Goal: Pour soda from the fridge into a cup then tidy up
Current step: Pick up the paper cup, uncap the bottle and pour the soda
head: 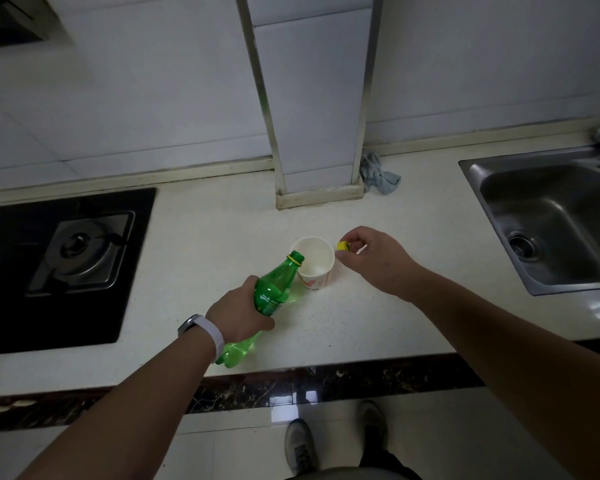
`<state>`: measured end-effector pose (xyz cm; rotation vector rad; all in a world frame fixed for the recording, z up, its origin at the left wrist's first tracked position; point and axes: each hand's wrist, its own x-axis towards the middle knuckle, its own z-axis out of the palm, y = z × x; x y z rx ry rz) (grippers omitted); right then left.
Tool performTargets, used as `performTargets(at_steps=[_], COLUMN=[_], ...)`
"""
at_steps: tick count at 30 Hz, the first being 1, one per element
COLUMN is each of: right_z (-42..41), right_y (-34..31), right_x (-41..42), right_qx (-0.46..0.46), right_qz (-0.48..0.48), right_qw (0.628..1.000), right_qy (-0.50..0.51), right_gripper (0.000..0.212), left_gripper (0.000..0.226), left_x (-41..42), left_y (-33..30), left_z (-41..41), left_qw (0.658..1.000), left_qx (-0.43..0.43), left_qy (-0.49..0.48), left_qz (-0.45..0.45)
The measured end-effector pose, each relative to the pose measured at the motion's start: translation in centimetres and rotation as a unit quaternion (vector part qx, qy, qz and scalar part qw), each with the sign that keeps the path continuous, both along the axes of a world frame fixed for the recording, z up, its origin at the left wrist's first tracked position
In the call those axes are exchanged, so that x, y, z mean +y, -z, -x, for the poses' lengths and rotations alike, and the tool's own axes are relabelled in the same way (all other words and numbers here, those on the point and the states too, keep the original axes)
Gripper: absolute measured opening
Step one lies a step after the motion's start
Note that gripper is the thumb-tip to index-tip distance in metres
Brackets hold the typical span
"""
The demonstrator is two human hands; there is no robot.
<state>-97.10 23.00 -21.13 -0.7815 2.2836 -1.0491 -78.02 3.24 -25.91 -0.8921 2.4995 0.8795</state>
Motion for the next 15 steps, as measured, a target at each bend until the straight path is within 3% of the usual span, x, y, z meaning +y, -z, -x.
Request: performTargets(at_steps=[15], right_z=[-0.3], right_y=[-0.3], right_x=[-0.6], right_qx=[-0.007], right_qz=[0.001], right_qw=[1.0], right_qy=[-0.006], right_gripper=[0.023], left_gripper=[0.059], left_x=[-0.3], left_y=[-1.1], left_z=[0.4], left_qw=[1.0], left_qx=[-0.013], left_qy=[0.009], left_qz=[0.015])
